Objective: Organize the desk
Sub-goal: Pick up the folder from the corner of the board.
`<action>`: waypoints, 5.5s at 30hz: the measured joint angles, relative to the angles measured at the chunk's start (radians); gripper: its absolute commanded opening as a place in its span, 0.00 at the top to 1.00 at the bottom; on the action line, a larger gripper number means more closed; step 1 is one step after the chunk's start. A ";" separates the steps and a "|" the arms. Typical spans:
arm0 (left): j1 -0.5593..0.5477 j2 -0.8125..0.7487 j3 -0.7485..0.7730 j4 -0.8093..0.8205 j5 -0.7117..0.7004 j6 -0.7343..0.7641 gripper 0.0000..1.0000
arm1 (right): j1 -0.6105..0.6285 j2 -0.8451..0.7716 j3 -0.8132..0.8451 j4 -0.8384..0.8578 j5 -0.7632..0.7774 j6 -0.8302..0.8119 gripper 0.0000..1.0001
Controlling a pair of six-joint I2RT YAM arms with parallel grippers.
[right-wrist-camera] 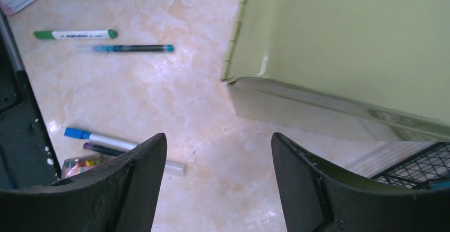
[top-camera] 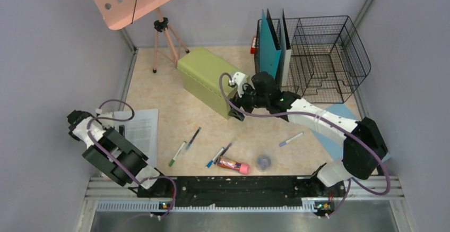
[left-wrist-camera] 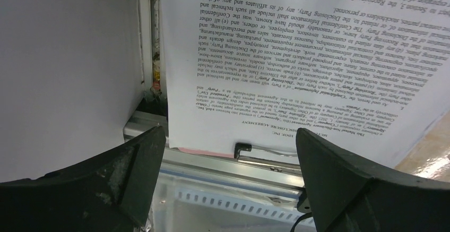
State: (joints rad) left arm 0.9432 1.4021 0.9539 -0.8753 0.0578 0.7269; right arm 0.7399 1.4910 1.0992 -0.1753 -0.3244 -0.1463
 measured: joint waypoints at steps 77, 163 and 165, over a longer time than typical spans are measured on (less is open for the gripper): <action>-0.604 -0.021 0.062 0.111 0.033 -0.185 0.03 | -0.412 -0.514 -0.172 -0.558 0.069 -0.371 0.21; -1.117 -0.232 0.198 -0.075 0.042 -0.461 0.03 | -1.559 0.478 0.277 -0.978 0.210 -1.300 0.89; -1.117 -0.232 0.198 -0.074 0.039 -0.458 0.03 | -1.557 0.478 0.297 -1.001 0.201 -1.300 0.97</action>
State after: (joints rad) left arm -0.1734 1.1698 1.1522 -0.9497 0.0963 0.2687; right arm -0.8169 1.9686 1.3960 -1.1759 -0.1238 -1.4467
